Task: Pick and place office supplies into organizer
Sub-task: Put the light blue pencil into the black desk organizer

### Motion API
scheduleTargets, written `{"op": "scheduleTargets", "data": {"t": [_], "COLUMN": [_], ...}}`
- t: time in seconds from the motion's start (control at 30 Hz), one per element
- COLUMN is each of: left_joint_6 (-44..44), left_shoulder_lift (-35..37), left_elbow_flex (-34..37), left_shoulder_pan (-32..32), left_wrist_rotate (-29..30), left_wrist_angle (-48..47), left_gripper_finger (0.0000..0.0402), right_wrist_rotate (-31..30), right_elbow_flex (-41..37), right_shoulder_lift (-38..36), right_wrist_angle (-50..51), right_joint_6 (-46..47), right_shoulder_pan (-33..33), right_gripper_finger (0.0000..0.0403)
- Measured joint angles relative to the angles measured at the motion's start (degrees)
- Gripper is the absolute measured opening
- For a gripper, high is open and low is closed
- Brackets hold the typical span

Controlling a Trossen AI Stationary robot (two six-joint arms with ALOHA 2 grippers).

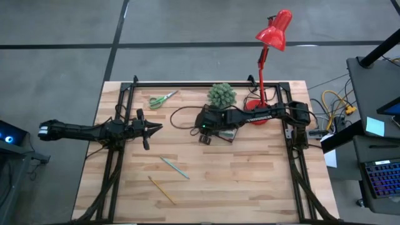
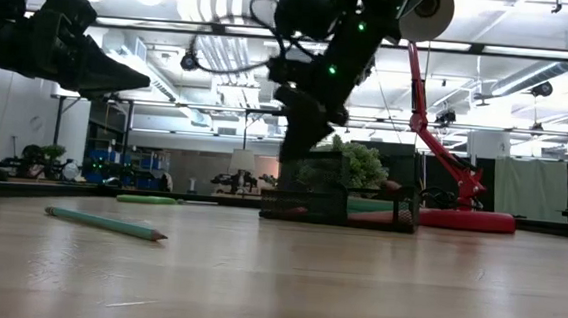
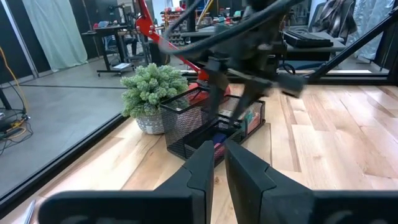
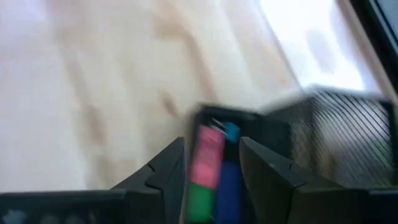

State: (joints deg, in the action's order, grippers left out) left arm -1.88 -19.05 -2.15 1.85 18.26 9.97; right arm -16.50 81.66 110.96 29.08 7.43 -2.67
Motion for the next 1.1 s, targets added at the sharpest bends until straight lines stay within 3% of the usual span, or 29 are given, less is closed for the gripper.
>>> {"op": "scheduleTargets", "data": {"t": [0.17, 0.33, 0.5, 0.83, 0.97, 1.1], "left_joint_6": [0.01, 0.01, 0.00, 0.01, 0.01, 0.01], "left_shoulder_lift": [-0.04, -0.03, -0.02, -0.04, -0.04, -0.03], "left_elbow_flex": [0.00, 0.00, 0.00, 0.00, 0.00, 0.00], "left_shoulder_pan": [0.00, 0.00, 0.00, -0.01, -0.02, 0.00], "left_wrist_rotate": [0.00, 0.01, -0.01, 0.00, 0.00, 0.00], "left_wrist_angle": [0.00, 0.03, 0.02, 0.04, 0.03, 0.05], "left_gripper_finger": [0.0026, 0.0026, 0.0026, 0.0026, 0.0026, 0.0026], "right_wrist_rotate": [10.19, 19.46, 19.92, 19.63, 19.32, 19.41], "right_elbow_flex": [-1.24, -7.32, -18.00, -43.99, -49.12, -50.65], "right_shoulder_lift": [-2.14, -7.83, -16.02, -41.06, -44.98, -48.84], "right_wrist_angle": [-9.62, -23.95, -34.54, -53.13, -59.32, -56.83], "right_joint_6": [-4.53, -8.46, -10.73, -12.27, -12.36, -16.78], "right_shoulder_pan": [0.63, 0.88, 1.20, 1.29, 1.26, 1.26], "right_gripper_finger": [0.0124, 0.0106, 0.0089, 0.0070, 0.0071, 0.0072]}}
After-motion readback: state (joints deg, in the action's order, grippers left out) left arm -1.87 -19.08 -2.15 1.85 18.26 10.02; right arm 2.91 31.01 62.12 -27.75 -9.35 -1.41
